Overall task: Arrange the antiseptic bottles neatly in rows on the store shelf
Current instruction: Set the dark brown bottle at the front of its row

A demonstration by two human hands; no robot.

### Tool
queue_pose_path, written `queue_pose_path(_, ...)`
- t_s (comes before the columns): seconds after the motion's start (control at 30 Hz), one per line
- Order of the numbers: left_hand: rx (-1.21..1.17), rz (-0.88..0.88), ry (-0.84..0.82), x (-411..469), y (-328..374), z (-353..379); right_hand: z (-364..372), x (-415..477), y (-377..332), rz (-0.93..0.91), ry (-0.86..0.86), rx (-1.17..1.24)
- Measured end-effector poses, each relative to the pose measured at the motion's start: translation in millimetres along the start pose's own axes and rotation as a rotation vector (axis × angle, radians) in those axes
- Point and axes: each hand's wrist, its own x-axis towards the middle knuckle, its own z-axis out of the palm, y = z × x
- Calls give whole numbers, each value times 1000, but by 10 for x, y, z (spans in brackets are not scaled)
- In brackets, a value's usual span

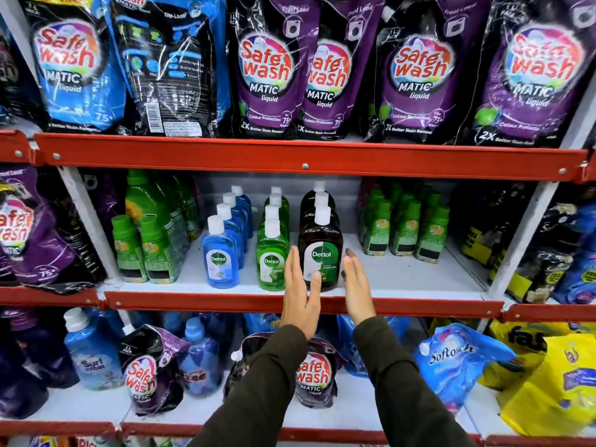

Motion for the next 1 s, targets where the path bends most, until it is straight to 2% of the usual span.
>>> queue_pose_path(0.17,-45,-171,30,69,70,116,-21,-44,15,-4,-14,-77)
queue_pose_path(0.27,-12,-215,41,93,67,140,-21,-75,21,-7,-3,-123)
queue_pose_path(0.4,27,-219,95,78,48,123,-9,-111,18,7,-26,-136)
queue_pose_path(0.7,5,-185,10,71,18,89,-57,-91,22,-11,-5,-227)
queue_pose_path(1.0,23,-194,-47,75,17,87,-86,-82,18,-14,-37,-204)
